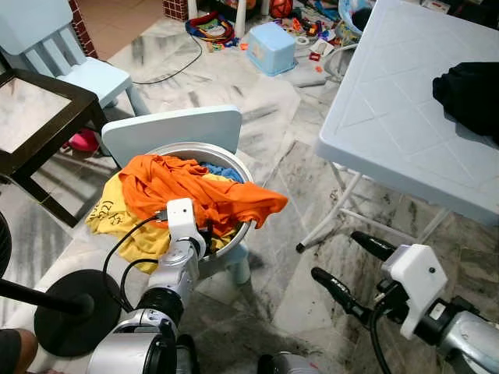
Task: Hang hanger
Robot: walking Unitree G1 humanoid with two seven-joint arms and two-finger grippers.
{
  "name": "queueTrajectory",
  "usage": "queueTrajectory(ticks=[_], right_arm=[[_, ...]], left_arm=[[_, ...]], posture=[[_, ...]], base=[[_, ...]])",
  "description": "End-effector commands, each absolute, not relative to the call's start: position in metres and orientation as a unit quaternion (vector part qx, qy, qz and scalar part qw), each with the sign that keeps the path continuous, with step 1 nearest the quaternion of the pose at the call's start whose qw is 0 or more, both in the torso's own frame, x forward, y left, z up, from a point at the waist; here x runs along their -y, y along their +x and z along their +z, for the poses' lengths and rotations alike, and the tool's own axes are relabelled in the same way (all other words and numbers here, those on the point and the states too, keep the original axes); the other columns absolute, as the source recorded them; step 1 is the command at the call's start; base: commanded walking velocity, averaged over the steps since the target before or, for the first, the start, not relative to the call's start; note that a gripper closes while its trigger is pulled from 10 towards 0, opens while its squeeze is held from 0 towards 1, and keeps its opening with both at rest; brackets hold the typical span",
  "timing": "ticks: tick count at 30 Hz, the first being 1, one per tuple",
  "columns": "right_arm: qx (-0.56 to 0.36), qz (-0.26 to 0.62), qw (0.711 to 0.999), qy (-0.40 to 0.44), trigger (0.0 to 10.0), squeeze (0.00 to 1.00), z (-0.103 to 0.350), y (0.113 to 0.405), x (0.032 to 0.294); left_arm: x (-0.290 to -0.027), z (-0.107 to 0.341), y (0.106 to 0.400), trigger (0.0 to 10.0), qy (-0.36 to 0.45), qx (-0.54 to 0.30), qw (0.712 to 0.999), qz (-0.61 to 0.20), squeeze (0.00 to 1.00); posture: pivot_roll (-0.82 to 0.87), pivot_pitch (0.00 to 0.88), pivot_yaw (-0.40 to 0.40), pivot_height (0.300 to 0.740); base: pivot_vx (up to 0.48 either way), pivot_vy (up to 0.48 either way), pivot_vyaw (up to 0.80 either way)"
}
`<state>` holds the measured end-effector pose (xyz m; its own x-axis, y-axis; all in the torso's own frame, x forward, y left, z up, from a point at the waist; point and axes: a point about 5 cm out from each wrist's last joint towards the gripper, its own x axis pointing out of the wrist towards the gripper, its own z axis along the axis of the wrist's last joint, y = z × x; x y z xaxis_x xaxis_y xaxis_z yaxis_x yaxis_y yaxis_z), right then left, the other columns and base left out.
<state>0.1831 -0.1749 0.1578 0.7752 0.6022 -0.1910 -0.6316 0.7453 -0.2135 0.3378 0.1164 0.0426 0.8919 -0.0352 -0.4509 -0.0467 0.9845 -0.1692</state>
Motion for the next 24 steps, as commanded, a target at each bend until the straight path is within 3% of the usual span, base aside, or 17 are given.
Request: queueTrajectory(ticks=[1, 2, 12, 13, 14, 20, 21, 22, 23, 24], right_arm=[[-0.058, 0.338, 0.929, -0.140, 10.0, 0.00, 0.156, 0.184, 0.174], [-0.057, 0.340, 0.928, -0.141, 10.0, 0.00, 0.155, 0.185, 0.174], [-0.045, 0.352, 0.923, -0.150, 10.0, 0.00, 0.152, 0.192, 0.167], [-0.044, 0.352, 0.923, -0.151, 10.0, 0.00, 0.152, 0.192, 0.167], [-0.043, 0.352, 0.922, -0.152, 10.0, 0.00, 0.152, 0.193, 0.167], [-0.040, 0.352, 0.922, -0.156, 10.0, 0.00, 0.151, 0.193, 0.167], [-0.040, 0.352, 0.922, -0.157, 10.0, 0.00, 0.150, 0.192, 0.167], [-0.040, 0.353, 0.921, -0.158, 10.0, 0.00, 0.150, 0.192, 0.166], [-0.039, 0.354, 0.921, -0.160, 10.0, 0.00, 0.149, 0.192, 0.166], [-0.039, 0.355, 0.920, -0.161, 10.0, 0.00, 0.149, 0.192, 0.166]], left_arm=[[-0.105, 0.038, 0.333, 10.0, -0.085, -0.246, 0.965, -0.016, 0.00], [-0.103, 0.037, 0.332, 10.0, -0.091, -0.244, 0.965, -0.016, 1.00], [-0.108, 0.035, 0.331, 10.0, -0.075, -0.244, 0.967, 0.000, 1.00], [-0.109, 0.036, 0.332, 10.0, -0.076, -0.243, 0.967, -0.001, 0.44], [-0.111, 0.037, 0.333, 10.0, -0.076, -0.242, 0.967, -0.001, 0.00], [-0.116, 0.042, 0.337, 10.0, -0.063, -0.228, 0.972, 0.001, 0.00], [-0.116, 0.043, 0.338, 8.6, -0.062, -0.223, 0.973, 0.001, 0.00], [-0.116, 0.044, 0.338, 4.6, -0.060, -0.220, 0.974, 0.000, 0.00], [-0.115, 0.044, 0.338, 3.0, -0.060, -0.219, 0.974, -0.003, 0.00], [-0.115, 0.044, 0.338, 0.0, -0.064, -0.220, 0.973, -0.003, 0.00]], posture=[[-0.26, 0.212, -0.103, 0.740], [-0.25, 0.210, -0.104, 0.740], [-0.24, 0.201, -0.098, 0.740], [-0.25, 0.199, -0.096, 0.740], [-0.25, 0.199, -0.096, 0.740], [-0.25, 0.192, -0.092, 0.740], [-0.25, 0.192, -0.092, 0.740], [-0.25, 0.192, -0.092, 0.740], [-0.25, 0.190, -0.092, 0.740], [-0.25, 0.188, -0.094, 0.740]], base=[[0.000, 0.000, 0.00], [0.000, 0.000, 0.00], [0.000, 0.000, 0.00], [0.000, 0.000, 0.00], [0.000, 0.000, 0.00], [0.000, 0.000, 0.00], [0.000, 0.000, 0.00], [0.000, 0.000, 0.00], [0.000, 0.000, 0.00], [0.000, 0.000, 0.00]])
